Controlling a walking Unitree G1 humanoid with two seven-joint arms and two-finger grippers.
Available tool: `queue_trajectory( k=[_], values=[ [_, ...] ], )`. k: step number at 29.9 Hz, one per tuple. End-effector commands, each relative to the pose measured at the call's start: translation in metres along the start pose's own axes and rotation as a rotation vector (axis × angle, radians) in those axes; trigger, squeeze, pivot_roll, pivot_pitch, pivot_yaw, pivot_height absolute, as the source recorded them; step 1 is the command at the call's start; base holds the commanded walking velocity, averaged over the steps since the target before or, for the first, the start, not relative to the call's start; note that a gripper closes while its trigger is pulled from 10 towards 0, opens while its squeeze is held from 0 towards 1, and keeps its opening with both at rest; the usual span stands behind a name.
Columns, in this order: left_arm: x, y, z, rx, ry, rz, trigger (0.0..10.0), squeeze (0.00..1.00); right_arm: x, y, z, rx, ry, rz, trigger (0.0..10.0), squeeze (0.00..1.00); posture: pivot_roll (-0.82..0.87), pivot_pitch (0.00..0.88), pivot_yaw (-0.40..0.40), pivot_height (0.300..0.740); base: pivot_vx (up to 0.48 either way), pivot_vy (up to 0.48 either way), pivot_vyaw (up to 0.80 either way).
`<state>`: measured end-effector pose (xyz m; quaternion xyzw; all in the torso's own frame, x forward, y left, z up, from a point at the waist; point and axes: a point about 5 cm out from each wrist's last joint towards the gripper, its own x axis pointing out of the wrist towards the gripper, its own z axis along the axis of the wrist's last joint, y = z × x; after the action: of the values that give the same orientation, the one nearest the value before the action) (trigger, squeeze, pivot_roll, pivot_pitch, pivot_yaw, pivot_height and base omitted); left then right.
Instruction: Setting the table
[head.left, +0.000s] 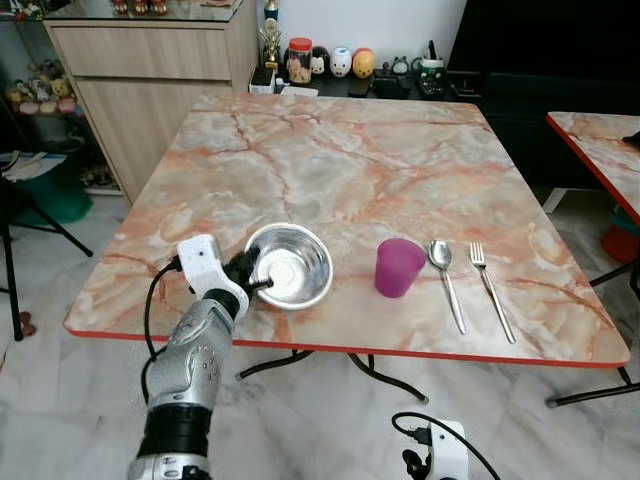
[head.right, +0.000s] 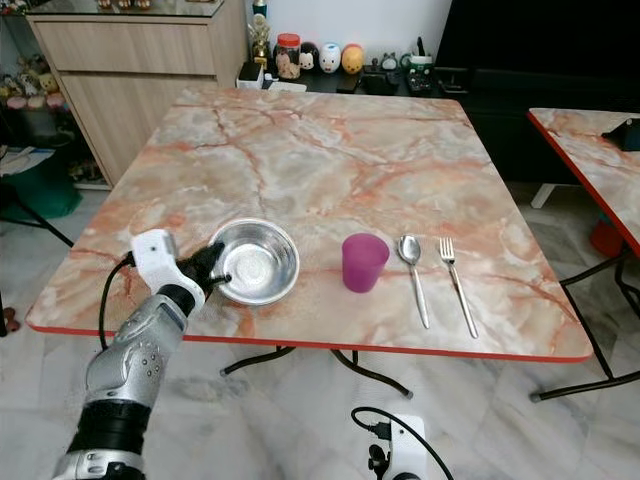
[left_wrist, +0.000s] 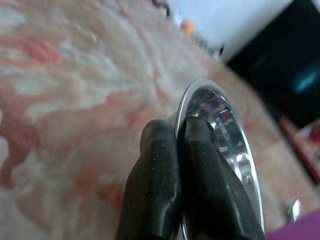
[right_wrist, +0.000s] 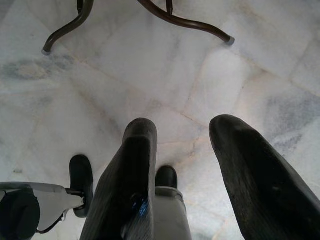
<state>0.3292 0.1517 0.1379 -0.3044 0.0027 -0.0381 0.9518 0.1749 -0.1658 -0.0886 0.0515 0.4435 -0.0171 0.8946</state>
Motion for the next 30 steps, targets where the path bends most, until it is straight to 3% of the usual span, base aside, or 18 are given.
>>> queue_trajectory(
  k=[1,4,7,11,19,24,30],
  values=[
    [-0.002,-0.004,0.011,-0.087,-0.087,-0.013,10.0,0.00,0.000,-0.004,0.002,-0.006,0.001,-0.005,10.0,0.00,0.13,0.000,-0.077,0.740,0.000,0.000,0.00],
    [-0.002,-0.007,0.015,-0.138,-0.123,-0.029,10.0,0.00,0.000,-0.004,0.002,-0.007,0.001,-0.005,10.0,0.00,0.12,0.000,-0.080,0.740,0.000,0.000,0.00],
    [0.000,-0.012,0.027,-0.250,-0.206,-0.044,10.0,0.00,0.000,-0.005,0.002,-0.009,0.000,-0.007,10.0,0.00,0.12,0.000,-0.083,0.740,0.000,0.000,0.00],
    [0.002,-0.018,0.038,-0.298,-0.254,-0.067,10.0,0.00,0.000,-0.006,0.002,-0.009,-0.001,-0.009,10.0,0.00,0.12,0.000,-0.084,0.740,0.000,0.000,0.00],
    [0.003,-0.035,0.050,-0.245,-0.300,-0.129,10.0,0.00,0.000,-0.006,0.002,-0.004,-0.005,-0.009,10.0,0.00,0.12,0.000,-0.085,0.740,0.000,-0.108,0.00],
    [0.003,-0.036,0.047,-0.203,-0.278,-0.125,10.0,0.00,0.000,-0.005,0.002,0.000,-0.007,-0.007,10.0,0.00,0.12,0.000,-0.084,0.740,0.000,-0.342,0.00],
    [0.003,-0.035,0.047,-0.209,-0.283,-0.114,10.0,0.00,0.000,-0.005,0.003,0.004,-0.011,-0.004,10.0,0.00,0.12,0.000,-0.084,0.740,0.000,-0.383,0.00]
  ],
)
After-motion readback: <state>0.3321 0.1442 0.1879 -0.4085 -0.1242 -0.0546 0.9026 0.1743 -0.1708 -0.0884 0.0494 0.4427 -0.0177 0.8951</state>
